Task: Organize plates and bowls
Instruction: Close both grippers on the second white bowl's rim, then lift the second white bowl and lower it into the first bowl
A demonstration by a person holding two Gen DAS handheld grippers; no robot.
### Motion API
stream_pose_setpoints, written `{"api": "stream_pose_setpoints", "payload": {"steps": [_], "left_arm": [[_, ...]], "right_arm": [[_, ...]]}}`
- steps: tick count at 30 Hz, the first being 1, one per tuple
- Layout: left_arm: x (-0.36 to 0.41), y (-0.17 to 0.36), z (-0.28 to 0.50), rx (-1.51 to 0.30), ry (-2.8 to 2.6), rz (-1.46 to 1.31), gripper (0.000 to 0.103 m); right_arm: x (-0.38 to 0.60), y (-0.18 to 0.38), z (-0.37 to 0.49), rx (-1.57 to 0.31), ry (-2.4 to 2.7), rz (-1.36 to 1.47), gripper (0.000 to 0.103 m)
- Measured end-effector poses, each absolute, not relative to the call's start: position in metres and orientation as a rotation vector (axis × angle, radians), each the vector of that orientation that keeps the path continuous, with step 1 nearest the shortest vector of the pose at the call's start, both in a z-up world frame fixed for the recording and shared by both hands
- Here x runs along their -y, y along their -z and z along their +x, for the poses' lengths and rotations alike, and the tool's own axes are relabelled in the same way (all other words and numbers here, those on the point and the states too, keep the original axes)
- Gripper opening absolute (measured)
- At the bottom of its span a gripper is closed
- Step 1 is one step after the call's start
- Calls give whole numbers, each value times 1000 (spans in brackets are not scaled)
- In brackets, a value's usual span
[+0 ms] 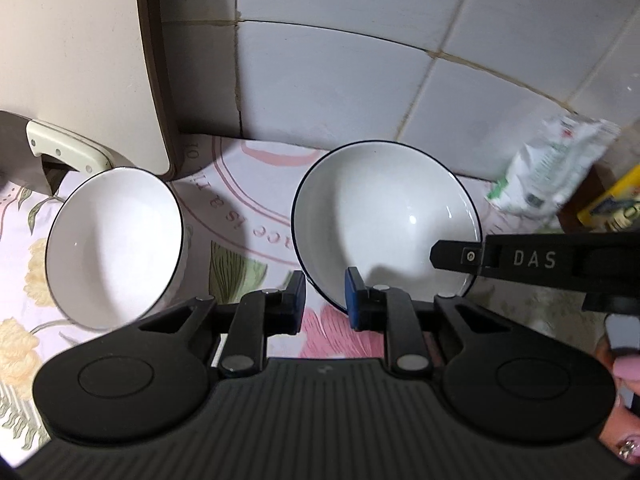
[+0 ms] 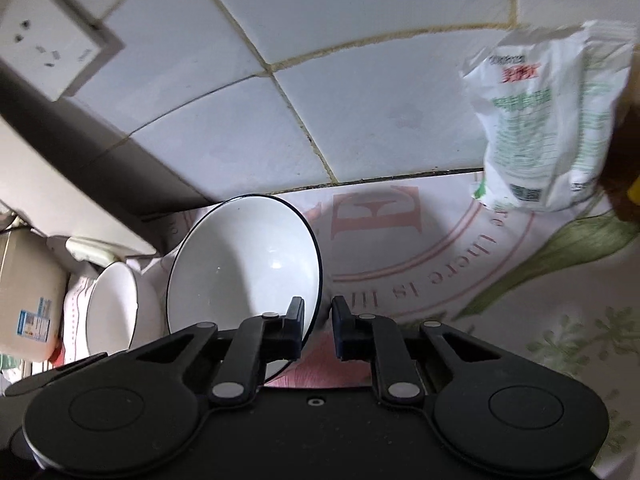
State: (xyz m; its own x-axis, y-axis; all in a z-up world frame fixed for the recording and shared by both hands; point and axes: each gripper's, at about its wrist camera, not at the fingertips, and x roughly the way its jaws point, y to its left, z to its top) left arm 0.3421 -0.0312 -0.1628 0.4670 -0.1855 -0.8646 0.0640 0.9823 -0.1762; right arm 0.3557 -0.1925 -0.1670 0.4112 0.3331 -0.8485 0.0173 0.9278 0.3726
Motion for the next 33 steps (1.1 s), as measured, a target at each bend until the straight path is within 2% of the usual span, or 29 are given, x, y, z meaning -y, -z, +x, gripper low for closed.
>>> {"api": "stream_pose_setpoints", "payload": {"steps": [12, 24, 33], "left_arm": [[44, 105, 292, -1038, 166, -140, 19], [76, 31, 218, -955, 204, -130, 19], [111, 8, 167, -916, 252, -65, 19]], "right_arm": [[220, 113, 305, -1103, -258, 347, 20], [252, 32, 233, -1005, -272, 276, 20], [291, 9, 177, -1000, -243, 300, 21]]}}
